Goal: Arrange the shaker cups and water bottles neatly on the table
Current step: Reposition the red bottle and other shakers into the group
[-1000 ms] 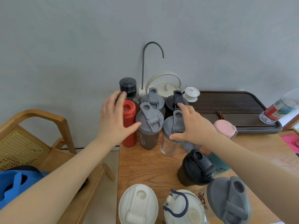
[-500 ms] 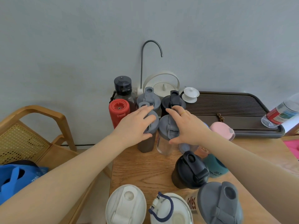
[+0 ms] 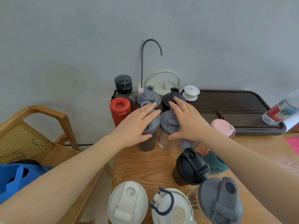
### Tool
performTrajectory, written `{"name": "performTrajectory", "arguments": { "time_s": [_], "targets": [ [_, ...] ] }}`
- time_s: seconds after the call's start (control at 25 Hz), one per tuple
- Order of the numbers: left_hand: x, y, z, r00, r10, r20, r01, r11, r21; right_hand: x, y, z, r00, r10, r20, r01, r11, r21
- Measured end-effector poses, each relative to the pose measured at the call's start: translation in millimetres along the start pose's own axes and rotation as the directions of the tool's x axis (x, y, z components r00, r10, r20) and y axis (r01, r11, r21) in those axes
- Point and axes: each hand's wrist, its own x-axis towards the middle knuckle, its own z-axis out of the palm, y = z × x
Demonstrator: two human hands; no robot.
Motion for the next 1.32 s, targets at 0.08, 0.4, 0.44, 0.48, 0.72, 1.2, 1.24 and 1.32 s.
{"name": "performTrajectory", "arguments": {
  "time_s": [0.08, 0.4, 0.44, 0.48, 0.72, 1.2, 1.24, 1.32],
  "targets": [
    [-3.4, 0.0, -3.0, 1.0, -0.008, -0.005, 0.008, 0.998, -0.069, -10.4, -7.7, -13.1, 0.999, -0.025, -0.046, 0.031, 0.99, 0.136],
    [-50.6, 9.5, -12.3, 0.987, 0.096, -0.129, -0.123, 0.968, -0.217, -99.4, -57.9, -59.0, 0.864, -0.3, 0.404, 0.108, 0.895, 0.433],
    [-60.6, 13.4, -13.7, 0.987, 0.145, -0.067, -0.156, 0.958, -0.241, -111.3, -65.4, -55.0, 0.835, -0.291, 0.467, 0.102, 0.916, 0.388],
    [-70.9, 16.7, -14.0, 0.982, 0.19, -0.001, -0.183, 0.947, -0.265, -122.4, -73.0, -50.0, 0.816, -0.266, 0.513, 0.079, 0.931, 0.357],
    [-119.2, 23.0, -11.0, 0.879, 0.132, 0.459, -0.01, 0.966, -0.258, -169.4, -114.9, -11.1, 0.934, -0.018, 0.357, -0.064, 0.974, 0.217],
    [-156.4, 17.2, -1.6, 0.9, 0.014, 0.436, 0.25, 0.802, -0.543, -117.1, -140.0, -17.2, 0.93, 0.366, -0.034, -0.321, 0.852, 0.413],
    [-152.6, 12.1, -4.4, 0.93, -0.039, 0.365, 0.266, 0.756, -0.598, -106.3, -146.3, -20.1, 0.938, 0.344, -0.042, -0.3, 0.866, 0.401],
    [-142.7, 3.6, -10.7, 0.966, -0.132, 0.221, 0.248, 0.704, -0.666, -82.0, -161.8, -21.5, 0.948, 0.311, -0.061, -0.266, 0.885, 0.382]
  ]
}}
